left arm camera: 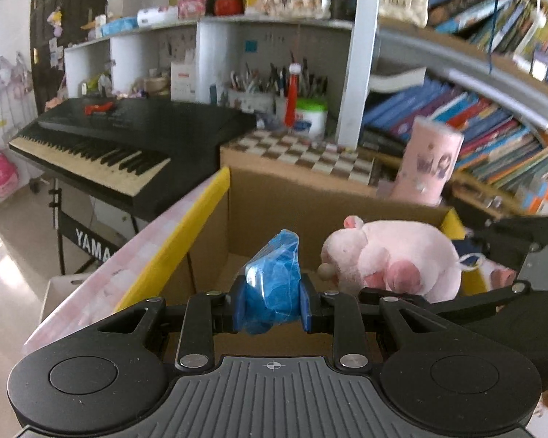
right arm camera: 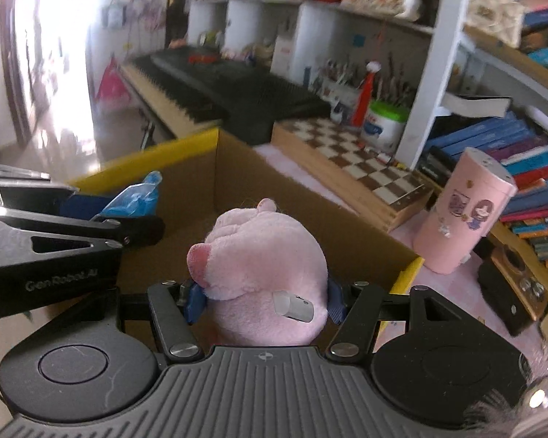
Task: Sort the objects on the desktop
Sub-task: 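Open both tools to drop the pig and blue bag into the box, then withdraw both open tools from the box back toward the table items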
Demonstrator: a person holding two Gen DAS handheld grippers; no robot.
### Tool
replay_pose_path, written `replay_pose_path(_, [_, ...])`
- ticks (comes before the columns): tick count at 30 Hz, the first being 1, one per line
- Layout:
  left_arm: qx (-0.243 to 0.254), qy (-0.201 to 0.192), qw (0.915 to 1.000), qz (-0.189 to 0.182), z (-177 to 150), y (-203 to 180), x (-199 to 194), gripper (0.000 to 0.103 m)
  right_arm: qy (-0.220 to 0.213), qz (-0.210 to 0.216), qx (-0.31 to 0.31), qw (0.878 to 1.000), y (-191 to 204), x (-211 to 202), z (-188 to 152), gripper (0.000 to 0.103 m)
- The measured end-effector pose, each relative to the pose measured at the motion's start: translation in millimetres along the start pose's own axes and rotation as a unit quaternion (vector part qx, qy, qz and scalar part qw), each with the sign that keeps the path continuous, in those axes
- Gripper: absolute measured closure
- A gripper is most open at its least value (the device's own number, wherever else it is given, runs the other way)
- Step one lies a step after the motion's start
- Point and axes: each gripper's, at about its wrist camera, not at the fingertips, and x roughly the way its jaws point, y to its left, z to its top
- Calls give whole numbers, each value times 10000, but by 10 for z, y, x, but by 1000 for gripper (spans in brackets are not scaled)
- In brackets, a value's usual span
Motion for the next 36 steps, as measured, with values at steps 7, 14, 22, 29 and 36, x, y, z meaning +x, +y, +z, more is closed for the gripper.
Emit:
replay_pose_path(7, [161,304,9994,46,-47,-45,184,76,547,92,-420,9976,-11,258,-9,43])
replay_pose_path(14, [24,287,9996,27,-71,-10,162,75,578,8,-466,9972,22,246,-12,38])
replay_pose_path(22, [-194,-336,9989,251,-14,17,-187,37,48,-268,-345,9990,61,-60,7,26])
replay_pose_path(29, [-449,-998,9939,148,-17,76,-717,26,-583,-493,94,9970,86,-530,63,24])
replay_pose_path(36, [-593,-1339,9892,75,-134,160,-1184,18,-1122,-735,572,9893,202,-1019,-53,23])
